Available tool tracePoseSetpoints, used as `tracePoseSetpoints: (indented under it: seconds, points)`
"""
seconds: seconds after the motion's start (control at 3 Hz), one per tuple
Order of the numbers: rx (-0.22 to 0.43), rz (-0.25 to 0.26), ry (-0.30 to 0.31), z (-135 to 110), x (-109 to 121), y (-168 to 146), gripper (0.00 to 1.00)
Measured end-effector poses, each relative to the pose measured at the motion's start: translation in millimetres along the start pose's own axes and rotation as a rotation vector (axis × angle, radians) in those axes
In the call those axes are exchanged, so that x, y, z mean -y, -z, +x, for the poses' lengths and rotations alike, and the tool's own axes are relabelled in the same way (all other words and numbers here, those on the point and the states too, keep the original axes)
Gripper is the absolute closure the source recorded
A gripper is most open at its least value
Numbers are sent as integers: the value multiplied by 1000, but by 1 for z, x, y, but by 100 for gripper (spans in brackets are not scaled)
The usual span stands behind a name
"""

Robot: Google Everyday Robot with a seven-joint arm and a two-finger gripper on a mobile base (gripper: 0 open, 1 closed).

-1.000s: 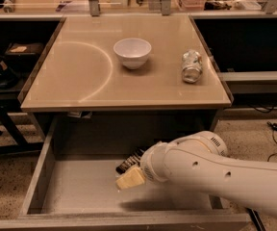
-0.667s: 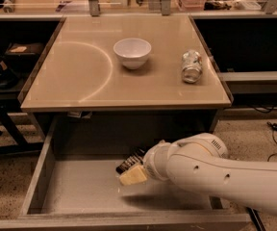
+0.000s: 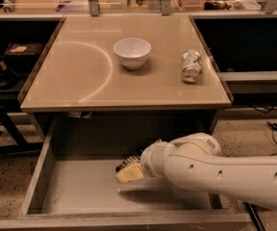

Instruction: Pick rxbar chocolate from top drawer and place on counter

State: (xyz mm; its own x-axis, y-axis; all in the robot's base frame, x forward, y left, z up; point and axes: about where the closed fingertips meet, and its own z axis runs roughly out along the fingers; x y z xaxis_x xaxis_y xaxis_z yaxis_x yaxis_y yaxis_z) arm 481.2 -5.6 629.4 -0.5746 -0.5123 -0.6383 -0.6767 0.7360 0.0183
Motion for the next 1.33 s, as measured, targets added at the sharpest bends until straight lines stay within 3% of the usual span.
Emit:
tracePoseSetpoints:
  seconds: [1.33]
  points:
    - [39, 23, 74, -5, 11, -4, 0]
